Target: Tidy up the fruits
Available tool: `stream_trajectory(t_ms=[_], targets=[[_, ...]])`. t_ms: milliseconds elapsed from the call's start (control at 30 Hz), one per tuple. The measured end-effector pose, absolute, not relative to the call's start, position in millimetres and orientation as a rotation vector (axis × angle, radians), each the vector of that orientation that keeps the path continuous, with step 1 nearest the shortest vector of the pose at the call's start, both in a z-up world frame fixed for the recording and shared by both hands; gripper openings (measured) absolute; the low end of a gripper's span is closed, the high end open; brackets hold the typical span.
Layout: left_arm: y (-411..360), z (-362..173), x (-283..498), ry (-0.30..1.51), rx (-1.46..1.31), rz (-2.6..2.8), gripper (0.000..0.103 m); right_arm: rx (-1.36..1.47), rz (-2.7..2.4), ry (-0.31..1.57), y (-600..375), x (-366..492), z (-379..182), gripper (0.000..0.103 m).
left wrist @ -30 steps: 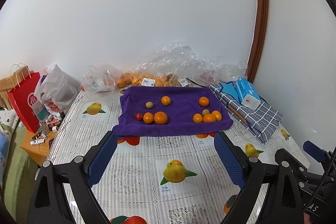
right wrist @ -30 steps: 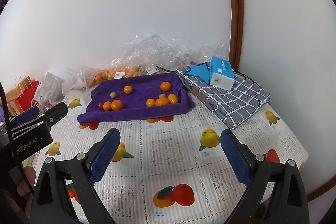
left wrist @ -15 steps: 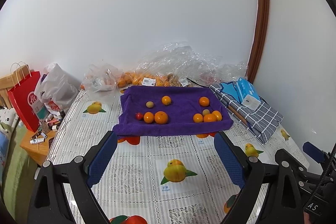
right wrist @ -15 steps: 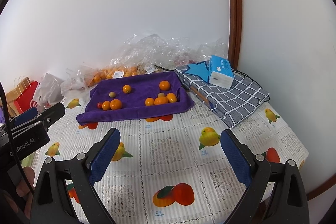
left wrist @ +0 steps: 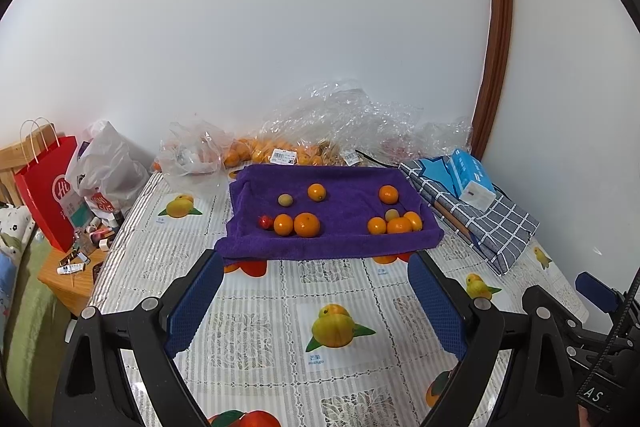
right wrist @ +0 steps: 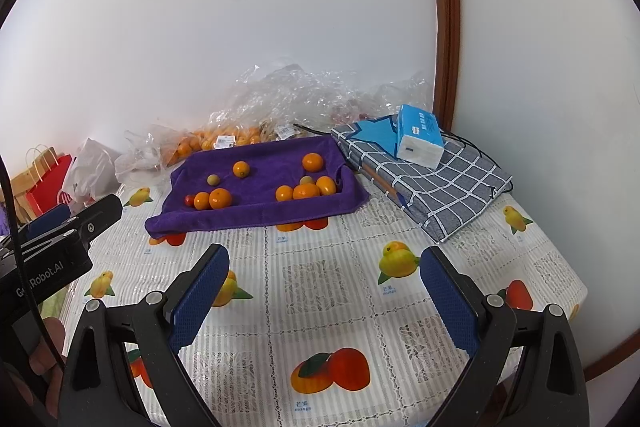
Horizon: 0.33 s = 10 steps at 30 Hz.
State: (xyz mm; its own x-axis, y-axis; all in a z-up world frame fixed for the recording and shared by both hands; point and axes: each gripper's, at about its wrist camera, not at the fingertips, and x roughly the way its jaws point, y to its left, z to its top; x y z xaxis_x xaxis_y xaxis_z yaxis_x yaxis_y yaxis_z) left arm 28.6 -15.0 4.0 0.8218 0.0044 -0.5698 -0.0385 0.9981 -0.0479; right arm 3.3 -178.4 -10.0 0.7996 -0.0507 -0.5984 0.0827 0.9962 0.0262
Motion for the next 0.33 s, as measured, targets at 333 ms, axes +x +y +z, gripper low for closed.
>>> stream_trajectory(t_ms=[333], targets=[[-16.2,5.4,28.6,0.605,-0.057,0.027,0.093,0.052,-0.071,0.640,-178.8,3.0,-10.7,0.095]])
